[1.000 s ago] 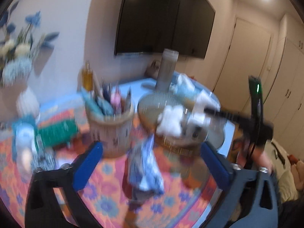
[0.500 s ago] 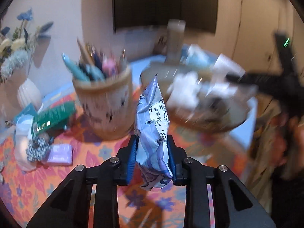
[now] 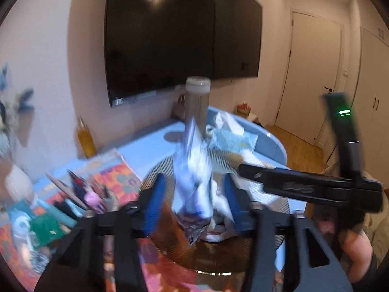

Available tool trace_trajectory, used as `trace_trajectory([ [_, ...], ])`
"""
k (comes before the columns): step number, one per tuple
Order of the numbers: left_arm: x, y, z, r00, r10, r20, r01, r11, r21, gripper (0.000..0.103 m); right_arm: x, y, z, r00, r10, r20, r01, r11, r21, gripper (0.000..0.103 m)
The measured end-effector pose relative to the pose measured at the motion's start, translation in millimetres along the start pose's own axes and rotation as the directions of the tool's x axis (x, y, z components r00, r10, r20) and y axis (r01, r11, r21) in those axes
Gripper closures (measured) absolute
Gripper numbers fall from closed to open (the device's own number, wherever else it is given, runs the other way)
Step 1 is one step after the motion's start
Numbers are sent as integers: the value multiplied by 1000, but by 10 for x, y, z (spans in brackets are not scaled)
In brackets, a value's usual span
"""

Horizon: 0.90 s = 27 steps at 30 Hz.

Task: Organize soft objects
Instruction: 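Open both grippers to release the bag and cloth into the bowl, then move both grippers back over the floral table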

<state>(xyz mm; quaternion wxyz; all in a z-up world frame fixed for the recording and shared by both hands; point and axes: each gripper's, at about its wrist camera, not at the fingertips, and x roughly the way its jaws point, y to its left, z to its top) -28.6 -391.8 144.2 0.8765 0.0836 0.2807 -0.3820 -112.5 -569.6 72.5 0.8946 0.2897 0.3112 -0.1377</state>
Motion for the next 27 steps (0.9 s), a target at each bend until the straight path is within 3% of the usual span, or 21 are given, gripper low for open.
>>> trace_trajectory([
  [1, 23, 11, -31, 1000, -13, -9, 12, 1000, -14, 32, -33, -1, -15, 1000, -4, 9, 4, 1000, -5, 20],
  [2, 25, 41, -72, 1000, -27, -7, 27, 999, -29, 30, -69, -1, -33, 1000, -14, 17, 14, 1000, -10, 20],
  [8, -274, 261, -239, 997, -80, 6, 80, 994, -78, 30, -241, -32, -153, 1000, -9, 26, 8, 1000, 5, 20],
  [13, -781, 605, -334, 996, -74, 58, 82, 986, -144, 30, -383, 308, -298, 992, 127, 20, -126, 991, -41, 18],
  [15, -1129, 757, -408, 994, -39, 102, 53, 988, -147, 30, -468, 597, -402, 986, 162, 33, -157, 982, -109, 12],
  [18, -1701, 1000, -524, 985, 80, 150, -58, 988, -146, 30, -578, 1120, -636, 964, 262, 36, -247, 941, -230, 0],
  [19, -1908, 1068, -567, 975, 155, 160, -134, 981, -138, 30, -603, 1342, -753, 953, 301, 27, -281, 914, -292, 0],
  [20, -2194, 1127, -631, 940, 288, 183, -271, 956, -115, 30, -597, 1526, -866, 946, 324, 14, -300, 890, -344, 0],
  [21, -2372, 1164, -671, 908, 370, 198, -356, 929, -103, 26, -560, 1782, -1041, 937, 349, -14, -323, 853, -410, 0],
  [22, -2606, 1224, -737, 851, 479, 216, -471, 877, -94, 15, -506, 1969, -1192, 929, 366, -46, -347, 824, -448, 0],
  [23, -2779, 1289, -794, 805, 549, 225, -542, 835, -95, 9, -433, 2127, -1337, 920, 383, -83, -375, 799, -470, 0],
  [24, -2884, 1340, -837, 780, 581, 231, -576, 812, -98, 1, -365, 2232, -1441, 912, 394, -113, -398, 784, -476, 0],
  [25, -3021, 1419, -910, 752, 615, 237, -611, 785, -100, 1, -254, 2361, -1584, 898, 411, -157, -434, 767, -473, 0],
  [26, -3144, 1515, -1011, 734, 638, 232, -634, 767, -104, 0, -125, 2475, -1725, 883, 424, -203, -468, 754, -460, 0],
  [27, -3181, 1572, -1078, 729, 647, 222, -641, 760, -110, 0, -28, 2550, -1811, 873, 430, -233, -488, 747, -452, 0],
])
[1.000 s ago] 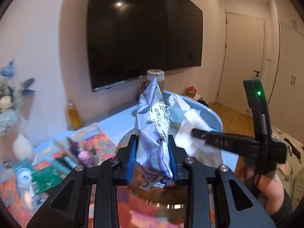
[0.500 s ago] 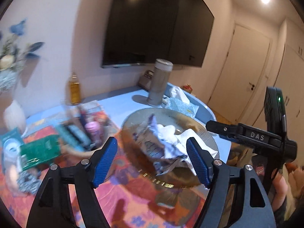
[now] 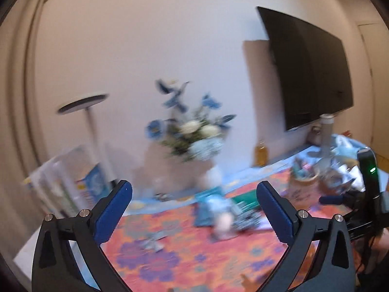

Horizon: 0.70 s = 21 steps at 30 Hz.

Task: Organize soft objects
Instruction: 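Move both grippers back over the floral table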

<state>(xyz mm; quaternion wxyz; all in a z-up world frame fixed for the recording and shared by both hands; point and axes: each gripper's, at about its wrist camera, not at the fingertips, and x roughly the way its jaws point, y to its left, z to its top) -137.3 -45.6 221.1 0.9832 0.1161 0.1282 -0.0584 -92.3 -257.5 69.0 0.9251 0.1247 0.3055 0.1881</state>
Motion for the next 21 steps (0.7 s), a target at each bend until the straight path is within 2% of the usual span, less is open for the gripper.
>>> trace_trajectory([
  [1, 19, 92, -87, 1000, 12, -18, -12, 1000, -7, 0, 213, 60, -78, 999, 24, -34, -24, 1000, 7, 0],
  [4, 285, 271, -433, 992, 65, -105, -66, 998, -10, 0, 635, 79, -246, 996, 15, -91, -14, 1000, 14, 0],
  [7, 649, 424, -895, 970, 123, -212, -128, 992, -10, 0, 889, 42, -426, 991, -44, -128, 45, 999, 10, 0],
  [10, 962, 557, -1297, 953, 75, -293, -107, 990, -96, 1, 963, -44, -454, 985, -67, -157, 73, 997, 33, 0],
  [12, 1130, 681, -1519, 946, -6, -324, -67, 974, -215, 1, 944, -83, -439, 987, -69, -142, 75, 996, 38, 0],
  [13, 1173, 762, -1610, 943, -54, -330, -46, 957, -288, 1, 963, -114, -443, 986, -67, -151, 75, 996, 50, 0],
  [14, 1219, 872, -1728, 938, -110, -328, -25, 925, -380, 1, 990, -142, -448, 984, -67, -163, 78, 995, 61, 0],
  [16, 1305, 1139, -1891, 913, -187, -363, -43, 840, -541, 3, 1031, -173, -451, 978, -83, -192, 100, 992, 77, 0],
  [18, 1251, 1318, -1997, 927, -205, -313, -41, 776, -629, 3, 1082, -174, -450, 968, -113, -225, 133, 988, 74, 0],
  [21, 1246, 1487, -2145, 919, -240, -314, -62, 697, -714, 3, 1120, -111, -467, 962, -135, -237, 147, 989, 33, 0],
])
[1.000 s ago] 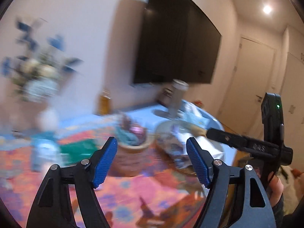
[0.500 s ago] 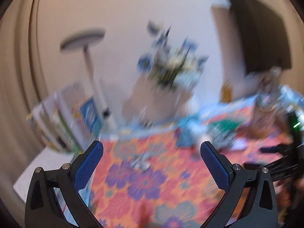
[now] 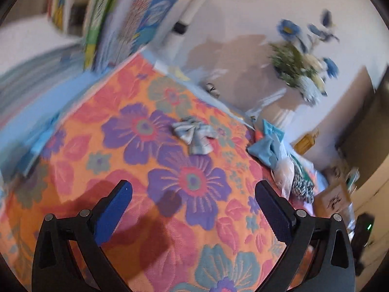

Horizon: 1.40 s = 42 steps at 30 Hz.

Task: Organize soft objects
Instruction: 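Move both grippers back over the floral table, then grasp the plaid bow with left gripper while right gripper grasps the lavender soap bar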

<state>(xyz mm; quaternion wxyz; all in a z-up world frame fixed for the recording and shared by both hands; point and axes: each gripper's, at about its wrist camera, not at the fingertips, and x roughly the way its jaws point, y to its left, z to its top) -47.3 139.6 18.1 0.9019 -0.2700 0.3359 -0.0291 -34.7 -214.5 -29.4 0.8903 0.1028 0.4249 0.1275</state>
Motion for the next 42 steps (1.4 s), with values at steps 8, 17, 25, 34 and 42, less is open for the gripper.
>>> trace_trajectory([
  [8, 43, -267, -70, 997, 81, -5, -80, 990, 115, 2, 2, 43, -31, 1000, -6, -3, 6, 999, -36, 0],
  [17, 128, -417, -38, 980, 189, -64, -171, 959, 225, 2, -242, -327, 32, 997, 72, 6, -73, 991, 114, 0],
  [25, 243, -728, 447, 954, 298, -28, -273, 903, 332, 2, 33, -139, 512, 983, -165, -85, 142, 964, -224, 0],
  [34, 1080, -633, 663, 925, 379, -21, -331, 833, 443, 10, 551, -269, 646, 988, -128, -88, 103, 966, -239, 0],
  [42, 1300, -624, 539, 936, 340, -95, -257, 842, 474, 79, 582, -101, 649, 992, -95, -79, 66, 947, -314, 4],
])
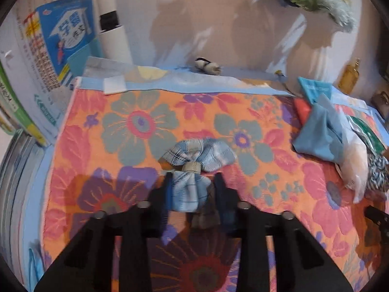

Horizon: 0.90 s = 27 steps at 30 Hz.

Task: Organize soft objects
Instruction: 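Grasp the plaid bow with left gripper while right gripper grasps the lavender soap bar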

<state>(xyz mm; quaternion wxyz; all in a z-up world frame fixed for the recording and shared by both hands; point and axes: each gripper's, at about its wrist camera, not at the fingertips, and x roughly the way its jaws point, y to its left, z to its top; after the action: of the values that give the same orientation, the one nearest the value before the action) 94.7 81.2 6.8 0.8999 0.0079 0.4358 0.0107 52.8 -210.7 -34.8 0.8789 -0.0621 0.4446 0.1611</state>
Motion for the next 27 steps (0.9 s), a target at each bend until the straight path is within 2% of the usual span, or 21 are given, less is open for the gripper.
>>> trace_trajectory([
  [1, 0, -31, -16, 1000, 21, 5, -21, 1000, 16, 80, -19, 11, -7, 1000, 7, 12, -7, 1000, -7, 8],
  [4, -75, -86, -52, 997, 67, 41, -69, 997, 28, 80, -81, 51, -39, 999, 27, 43, -27, 999, -19, 38],
  [6, -132, -90, -77, 996, 67, 51, -68, 997, 21, 80, -122, 99, -75, 998, 24, 61, -22, 999, -30, 52],
  [9, -302, -151, -161, 996, 35, 77, -37, 999, 21, 80, -204, 169, -153, 997, 33, 76, -30, 999, -38, 61],
  [10, -372, -181, -193, 996, 14, 82, -16, 1000, 21, 80, -231, 203, -196, 997, 42, 70, -40, 999, -30, 61],
  [11, -470, -228, -254, 996, -36, 87, 35, 999, 12, 81, -273, 235, -252, 996, 55, 66, -54, 998, -20, 62],
  [15, -751, -462, -489, 983, -155, 98, 154, 988, 17, 80, -470, 371, -522, 994, 92, 60, -93, 995, 20, 62],
  [19, -975, -779, -727, 962, -260, 79, 256, 965, 58, 81, -689, 516, -848, 989, 138, 47, -140, 990, 36, 61],
  [22, -1080, -1009, -856, 954, -288, 78, 280, 955, 100, 81, -777, 602, -1018, 990, 133, 46, -134, 991, 14, 58],
  [23, -1085, -1076, -888, 956, -282, 79, 272, 955, 116, 81, -785, 613, -1029, 991, 123, 47, -124, 992, 17, 49],
  [24, -1073, -1119, -916, 956, -285, 76, 274, 954, 122, 81, -788, 622, -1034, 992, 115, 45, -116, 993, 29, 31],
  [26, -1012, -1158, -966, 952, -298, 72, 287, 949, 128, 81, -781, 615, -1027, 994, 93, 59, -96, 994, 53, 10],
  [27, -994, -1165, -954, 961, -266, 79, 253, 957, 141, 81, -781, 611, -1032, 993, 92, 69, -96, 993, 62, 9],
])
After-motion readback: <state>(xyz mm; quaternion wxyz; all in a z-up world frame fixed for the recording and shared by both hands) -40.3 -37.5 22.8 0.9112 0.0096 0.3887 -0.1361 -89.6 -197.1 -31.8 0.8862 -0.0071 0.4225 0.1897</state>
